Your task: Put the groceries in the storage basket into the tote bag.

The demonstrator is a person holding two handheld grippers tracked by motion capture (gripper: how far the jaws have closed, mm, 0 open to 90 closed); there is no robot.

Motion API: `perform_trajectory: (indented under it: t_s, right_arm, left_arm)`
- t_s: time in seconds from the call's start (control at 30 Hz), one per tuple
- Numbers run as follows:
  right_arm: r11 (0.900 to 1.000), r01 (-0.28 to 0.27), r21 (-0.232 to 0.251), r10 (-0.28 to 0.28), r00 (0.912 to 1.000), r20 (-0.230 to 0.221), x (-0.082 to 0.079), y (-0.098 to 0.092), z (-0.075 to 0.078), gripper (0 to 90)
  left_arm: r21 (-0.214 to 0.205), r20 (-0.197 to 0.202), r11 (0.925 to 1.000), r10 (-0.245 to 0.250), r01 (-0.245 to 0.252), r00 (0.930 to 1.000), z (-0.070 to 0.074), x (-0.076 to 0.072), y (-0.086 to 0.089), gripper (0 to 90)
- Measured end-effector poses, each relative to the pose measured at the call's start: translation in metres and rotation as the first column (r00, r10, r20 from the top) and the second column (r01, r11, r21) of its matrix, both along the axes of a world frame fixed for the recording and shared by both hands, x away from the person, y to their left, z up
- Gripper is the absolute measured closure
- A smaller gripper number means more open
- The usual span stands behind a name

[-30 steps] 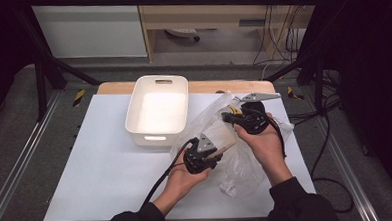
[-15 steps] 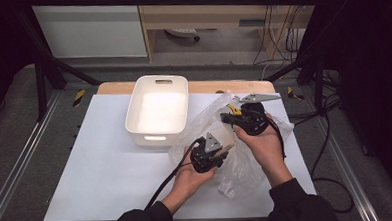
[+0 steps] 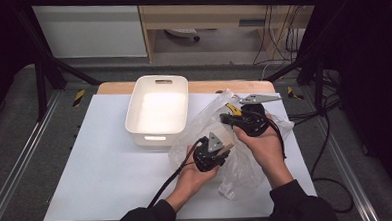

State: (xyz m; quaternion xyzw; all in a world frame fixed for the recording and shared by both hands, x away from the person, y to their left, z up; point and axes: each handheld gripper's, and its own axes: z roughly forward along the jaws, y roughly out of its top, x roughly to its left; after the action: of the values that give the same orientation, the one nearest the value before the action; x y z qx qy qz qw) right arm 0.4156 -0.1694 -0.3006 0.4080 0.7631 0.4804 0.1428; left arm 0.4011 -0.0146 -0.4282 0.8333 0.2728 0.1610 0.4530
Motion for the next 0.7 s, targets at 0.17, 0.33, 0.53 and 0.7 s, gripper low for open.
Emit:
perform_trajectory:
  t_s: [0.17, 0.33, 0.53, 0.7]
  right_arm:
    - [1.0000, 0.001, 0.003, -0.001, 1.0000, 0.006, 0.000, -0.001, 0.000, 90.0]
    - [1.0000, 0.005, 0.006, -0.006, 0.9999, 0.012, -0.002, -0.003, 0.004, 90.0]
    - [0.9999, 0.009, 0.010, -0.010, 0.9995, 0.030, -0.003, -0.007, 0.012, 90.0]
    - [0.9998, 0.011, 0.014, -0.011, 0.9992, 0.040, -0.004, -0.010, 0.017, 90.0]
  left_arm:
    - [-0.002, 0.025, 0.9999, 0.010, -0.010, 0.9996, 0.003, 0.001, -0.001, 68.8]
    - [0.010, 0.025, 0.9998, 0.014, -0.014, 0.9996, -0.001, 0.004, -0.003, 68.8]
    - [0.016, 0.047, 0.9998, 0.015, -0.016, 0.9988, -0.006, 0.005, -0.005, 68.8]
    - [0.013, 0.058, 0.9998, 0.015, -0.016, 0.9982, -0.011, 0.005, -0.006, 68.8]
